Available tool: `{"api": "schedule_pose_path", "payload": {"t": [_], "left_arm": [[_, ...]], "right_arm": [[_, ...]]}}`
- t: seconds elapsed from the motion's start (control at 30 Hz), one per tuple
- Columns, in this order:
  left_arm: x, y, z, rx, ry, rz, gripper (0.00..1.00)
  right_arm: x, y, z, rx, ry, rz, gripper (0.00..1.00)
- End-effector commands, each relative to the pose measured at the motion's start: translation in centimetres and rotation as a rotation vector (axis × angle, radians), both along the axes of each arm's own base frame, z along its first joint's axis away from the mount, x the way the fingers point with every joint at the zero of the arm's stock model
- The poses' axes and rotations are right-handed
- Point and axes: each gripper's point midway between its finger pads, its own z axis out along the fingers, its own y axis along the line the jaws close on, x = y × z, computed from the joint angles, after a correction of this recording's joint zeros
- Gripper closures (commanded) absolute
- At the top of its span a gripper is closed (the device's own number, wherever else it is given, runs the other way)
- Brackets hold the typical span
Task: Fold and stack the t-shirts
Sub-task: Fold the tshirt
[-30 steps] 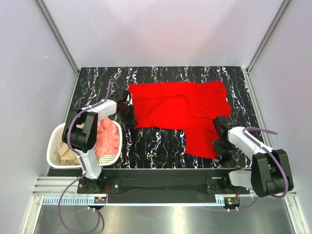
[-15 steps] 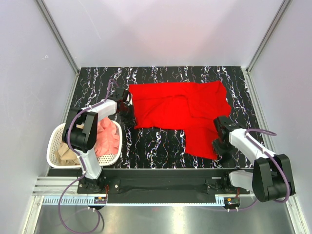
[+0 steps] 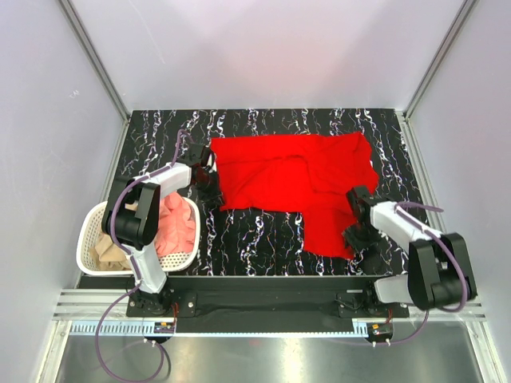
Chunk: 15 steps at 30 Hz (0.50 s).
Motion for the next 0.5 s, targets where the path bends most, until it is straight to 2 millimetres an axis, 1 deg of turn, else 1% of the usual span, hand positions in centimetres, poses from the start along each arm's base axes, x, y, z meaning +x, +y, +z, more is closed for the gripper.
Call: {"api": "schedule_pose_path", "payload": {"t": [0.0, 0.07, 0.13, 0.17, 0.2, 0.23, 0.27, 0.3, 0.33, 0.37, 0.43, 0.47], "left_arm": [[1.5, -0.5, 1.9, -0.019, -0.077, 0.0, 1.0], [1.4, -0.5, 1.9, -0.015, -0.073, -0.004, 1.0], [1.4, -0.3, 1.9, -0.006, -0.072, -0.004, 1.0], [1.3, -0.3, 1.8, -0.004, -0.068, -0.005, 1.0], [1.5, -0.3, 1.8, -0.003, -0.07, -0.006, 1.0], [1.5, -0.3, 1.9, -0.003, -0.07, -0.006, 1.0], [1.5, -0.3, 1.9, -0.003, -0.067, -0.006, 1.0], [1.6, -0.4, 2.0, -0.003, -0.069, -0.009, 1.0], [1.8, -0.4, 2.1, -0.003, -0.074, -0.01, 1.0], [1.8, -0.4, 2.1, 0.001, -0.071, -0.011, 1.0], [2.0, -0.5, 2.2, -0.001, -0.073, -0.014, 1.0], [2.3, -0.5, 2.4, -0.003, -0.079, -0.014, 1.0]], "right_arm": [[4.3, 0.9, 0.5, 0.012, -0.086, 0.038, 0.65], [5.7, 1.6, 0.2, 0.031, -0.094, 0.065, 0.64], [7.8, 3.2, -0.2, 0.069, -0.109, 0.094, 0.64], [8.6, 3.6, -0.3, 0.073, -0.115, 0.113, 0.64], [10.2, 4.2, -0.1, 0.07, -0.127, 0.128, 0.64], [10.9, 4.5, 0.1, 0.065, -0.13, 0.14, 0.64], [12.4, 5.0, 0.8, 0.063, -0.157, 0.157, 0.63], [13.1, 5.2, 1.2, 0.067, -0.175, 0.164, 0.63], [13.4, 5.3, 1.6, 0.071, -0.179, 0.171, 0.62], [14.3, 5.3, 2.7, 0.064, -0.207, 0.171, 0.6], [13.7, 5.1, 3.4, 0.056, -0.191, 0.173, 0.58], [13.3, 4.7, 3.5, 0.043, -0.186, 0.17, 0.56]]}}
